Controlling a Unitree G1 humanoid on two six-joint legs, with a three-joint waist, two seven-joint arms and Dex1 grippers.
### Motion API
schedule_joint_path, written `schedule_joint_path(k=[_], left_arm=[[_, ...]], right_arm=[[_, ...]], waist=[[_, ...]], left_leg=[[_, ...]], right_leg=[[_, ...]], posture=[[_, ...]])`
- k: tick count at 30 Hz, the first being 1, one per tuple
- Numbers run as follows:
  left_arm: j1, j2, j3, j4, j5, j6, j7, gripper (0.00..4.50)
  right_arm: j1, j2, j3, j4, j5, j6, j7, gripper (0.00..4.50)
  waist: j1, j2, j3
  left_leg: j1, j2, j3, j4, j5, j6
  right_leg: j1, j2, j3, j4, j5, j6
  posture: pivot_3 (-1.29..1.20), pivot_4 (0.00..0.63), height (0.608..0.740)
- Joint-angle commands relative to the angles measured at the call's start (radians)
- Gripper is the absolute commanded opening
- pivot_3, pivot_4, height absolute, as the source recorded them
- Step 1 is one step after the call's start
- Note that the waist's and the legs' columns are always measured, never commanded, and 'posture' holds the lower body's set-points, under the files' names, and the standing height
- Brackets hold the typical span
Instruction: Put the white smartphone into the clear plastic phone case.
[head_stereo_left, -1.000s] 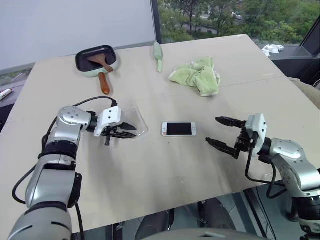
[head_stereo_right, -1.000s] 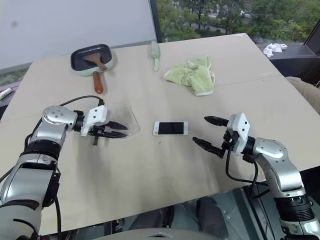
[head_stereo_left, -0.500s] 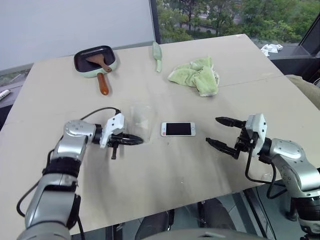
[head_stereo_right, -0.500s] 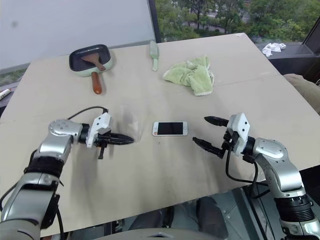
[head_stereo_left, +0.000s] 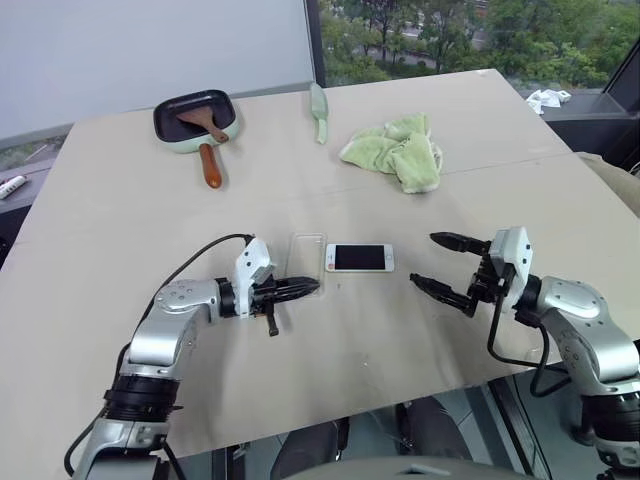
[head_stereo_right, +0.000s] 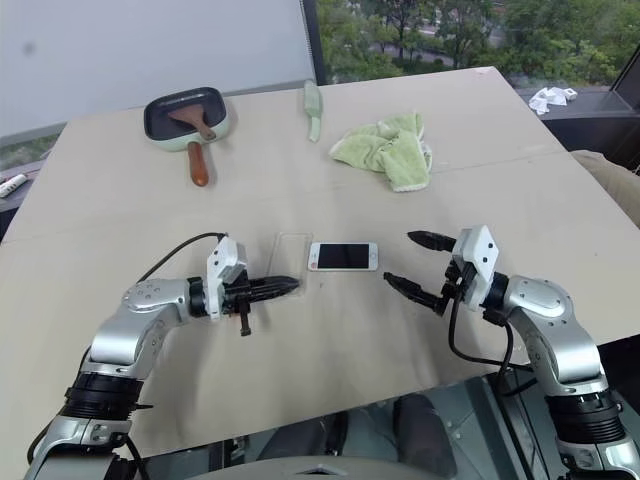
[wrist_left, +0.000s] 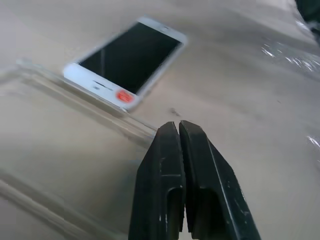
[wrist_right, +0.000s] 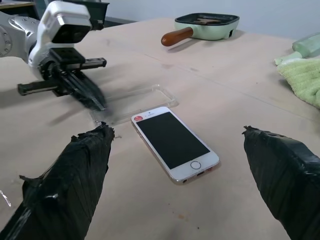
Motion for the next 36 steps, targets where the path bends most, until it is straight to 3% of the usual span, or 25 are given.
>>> schedule_joint_path(k=[1, 7, 10, 13, 16, 17, 26, 34, 36], left_arm=[[-0.013, -0.023, 0.023, -0.089, -0.055, 0.031, 0.051, 0.08], [-0.048, 0.106, 0.024, -0.004, -0.007, -0.076, -0.064, 0.08], [-0.137, 0.208, -0.012, 0.172, 0.045, -0.181, -0.199, 1.26], [-0.258, 0.231, -0.051, 0.363, 0.098, -0.311, -0.289, 2.84], [-0.371, 0.247, -0.129, 0.585, 0.212, -0.549, -0.395, 4.26], [-0.408, 0.24, -0.15, 0.656, 0.243, -0.627, -0.412, 4.45], [-0.667, 0.133, -0.294, 1.064, 0.429, -1.074, -0.498, 4.45], [-0.711, 0.059, -0.375, 1.132, 0.46, -1.178, -0.511, 4.45], [-0.712, 0.042, -0.385, 1.124, 0.452, -1.174, -0.511, 3.95]], right_arm=[[-0.018, 0.007, -0.001, -0.018, -0.005, -0.026, 0.0, 4.5], [-0.019, 0.01, -0.003, -0.02, -0.007, -0.027, -0.002, 4.5], [-0.028, 0.011, -0.002, -0.007, -0.012, -0.034, 0.003, 4.5], [-0.036, 0.015, -0.001, 0.001, -0.017, -0.04, 0.005, 4.5], [-0.039, 0.018, -0.001, 0.006, -0.021, -0.046, 0.003, 4.5], [-0.038, 0.019, -0.002, 0.005, -0.022, -0.048, 0.001, 4.5], [0.01, 0.022, -0.01, -0.039, -0.028, -0.052, -0.038, 4.5], [0.015, 0.013, -0.013, -0.042, -0.027, -0.052, -0.04, 4.5], [0.012, 0.013, -0.011, -0.041, -0.027, -0.051, -0.038, 4.5]], waist=[[0.0, 0.0, 0.0], [-0.003, 0.0, 0.0], [-0.001, 0.0, 0.0], [0.003, 0.0, 0.0], [0.005, 0.0, 0.0], [0.004, 0.0, 0.0], [0.0, 0.0, 0.0], [0.013, 0.001, -0.001], [0.018, 0.002, -0.001]], left_leg=[[0.0, 0.0, 0.0, 0.0, 0.0, 0.0], [0.0, 0.0, 0.0, -0.001, 0.0, 0.0], [0.001, 0.0, 0.0, -0.001, 0.0, 0.0], [0.0, -0.001, 0.0, -0.001, 0.0, 0.0], [-0.001, -0.001, -0.001, -0.001, 0.0, 0.0], [-0.001, -0.001, -0.001, -0.001, 0.0, 0.0], [-0.005, -0.001, -0.002, 0.001, 0.0, 0.0], [0.002, -0.003, -0.003, 0.004, 0.0, 0.002], [0.002, -0.003, -0.003, 0.006, -0.001, 0.003]], right_leg=[[0.0, 0.0, 0.0, 0.0, 0.0, 0.0], [0.0, 0.0, 0.0, 0.0, 0.0, 0.0], [0.0, 0.001, -0.001, 0.0, 0.0, 0.0], [0.0, 0.0, -0.002, -0.001, 0.0, 0.0], [0.0, 0.0, -0.003, -0.002, 0.0, 0.0], [0.0, 0.0, -0.003, -0.003, 0.0, 0.0], [-0.002, 0.0, -0.005, -0.002, 0.0, 0.0], [0.005, 0.002, -0.006, 0.0, 0.0, 0.001], [0.006, 0.002, -0.006, 0.0, 0.001, 0.002]], posture=[[0.0, 0.15, 0.74], [0.0, 0.15, 0.74], [0.0, 0.15, 0.74], [0.0, 0.15, 0.74], [0.0, 0.15, 0.74], [0.0, 0.15, 0.74], [0.0, 0.15, 0.74], [0.0, 0.15, 0.74], [0.0, 0.15, 0.74]])
